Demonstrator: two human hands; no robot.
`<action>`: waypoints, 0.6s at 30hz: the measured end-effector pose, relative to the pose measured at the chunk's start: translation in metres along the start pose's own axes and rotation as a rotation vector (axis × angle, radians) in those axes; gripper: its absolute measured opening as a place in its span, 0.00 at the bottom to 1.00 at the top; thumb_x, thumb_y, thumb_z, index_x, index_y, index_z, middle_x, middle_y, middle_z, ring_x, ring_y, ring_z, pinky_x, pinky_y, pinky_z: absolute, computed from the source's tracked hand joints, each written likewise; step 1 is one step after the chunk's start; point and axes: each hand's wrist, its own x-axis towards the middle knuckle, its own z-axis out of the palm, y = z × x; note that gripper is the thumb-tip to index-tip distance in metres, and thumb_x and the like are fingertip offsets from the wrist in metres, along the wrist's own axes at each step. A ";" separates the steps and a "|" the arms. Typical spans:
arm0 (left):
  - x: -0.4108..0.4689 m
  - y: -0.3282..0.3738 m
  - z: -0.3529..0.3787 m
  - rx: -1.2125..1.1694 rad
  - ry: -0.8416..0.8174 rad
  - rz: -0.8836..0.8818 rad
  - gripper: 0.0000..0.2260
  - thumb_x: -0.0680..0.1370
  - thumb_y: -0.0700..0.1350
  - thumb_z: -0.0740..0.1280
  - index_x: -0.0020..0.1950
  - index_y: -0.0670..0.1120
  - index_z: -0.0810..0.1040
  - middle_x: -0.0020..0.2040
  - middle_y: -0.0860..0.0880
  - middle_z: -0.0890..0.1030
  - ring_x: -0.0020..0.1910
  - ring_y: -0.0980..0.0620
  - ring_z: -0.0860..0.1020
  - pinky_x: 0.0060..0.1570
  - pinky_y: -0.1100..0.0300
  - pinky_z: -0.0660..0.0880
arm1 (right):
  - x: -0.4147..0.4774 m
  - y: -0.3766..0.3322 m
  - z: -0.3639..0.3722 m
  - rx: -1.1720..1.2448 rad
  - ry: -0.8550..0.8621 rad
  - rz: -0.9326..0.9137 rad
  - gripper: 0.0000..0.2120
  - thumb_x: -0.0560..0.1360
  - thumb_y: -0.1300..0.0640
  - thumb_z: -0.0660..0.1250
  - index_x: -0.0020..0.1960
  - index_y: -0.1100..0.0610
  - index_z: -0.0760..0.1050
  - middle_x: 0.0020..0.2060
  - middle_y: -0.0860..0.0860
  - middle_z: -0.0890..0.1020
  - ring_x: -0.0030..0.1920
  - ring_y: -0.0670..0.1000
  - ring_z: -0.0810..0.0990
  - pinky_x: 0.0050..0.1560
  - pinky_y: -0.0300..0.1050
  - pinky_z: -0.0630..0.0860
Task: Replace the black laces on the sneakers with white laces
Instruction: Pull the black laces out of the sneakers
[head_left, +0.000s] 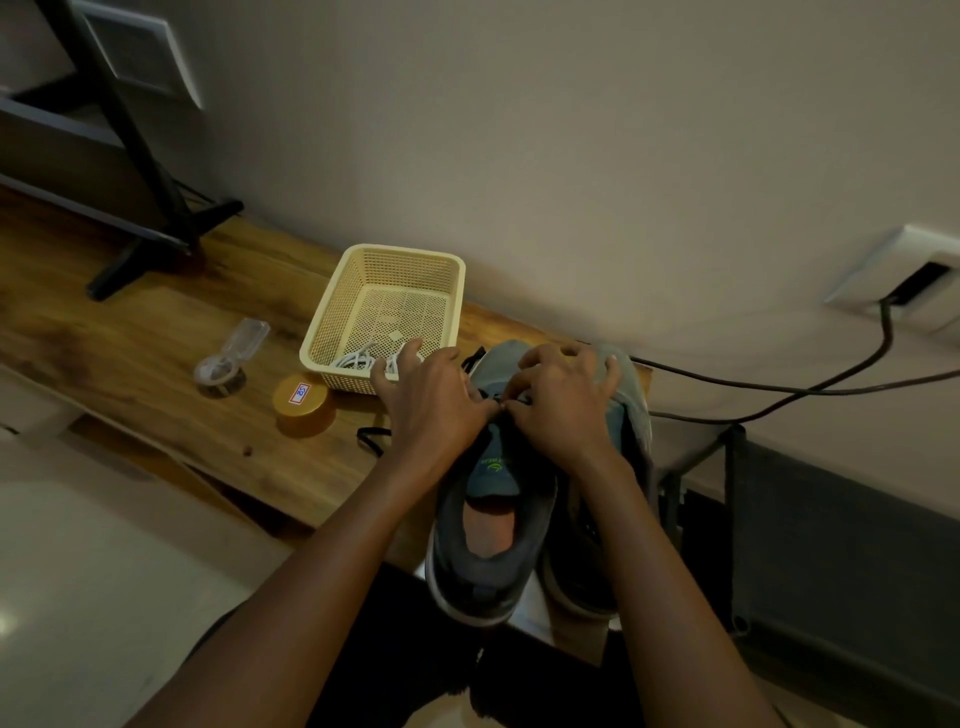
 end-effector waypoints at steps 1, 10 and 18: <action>0.000 0.000 0.000 -0.004 0.004 -0.004 0.15 0.72 0.52 0.71 0.56 0.47 0.79 0.60 0.54 0.79 0.75 0.51 0.53 0.71 0.44 0.46 | 0.000 0.002 -0.002 0.012 0.011 0.004 0.08 0.75 0.52 0.65 0.51 0.51 0.82 0.63 0.47 0.72 0.69 0.57 0.58 0.71 0.64 0.44; 0.000 0.001 0.000 -0.047 0.001 -0.013 0.14 0.71 0.49 0.70 0.56 0.49 0.78 0.56 0.55 0.80 0.75 0.52 0.52 0.71 0.44 0.45 | 0.000 0.025 -0.012 0.105 0.195 0.338 0.08 0.73 0.58 0.64 0.46 0.52 0.82 0.60 0.47 0.76 0.65 0.58 0.62 0.68 0.56 0.52; 0.000 0.000 0.001 -0.038 -0.006 -0.009 0.20 0.72 0.51 0.71 0.62 0.48 0.76 0.58 0.55 0.79 0.75 0.53 0.52 0.70 0.44 0.44 | -0.001 -0.003 0.003 -0.082 -0.060 -0.018 0.10 0.74 0.49 0.66 0.53 0.45 0.81 0.73 0.45 0.63 0.74 0.59 0.48 0.68 0.69 0.37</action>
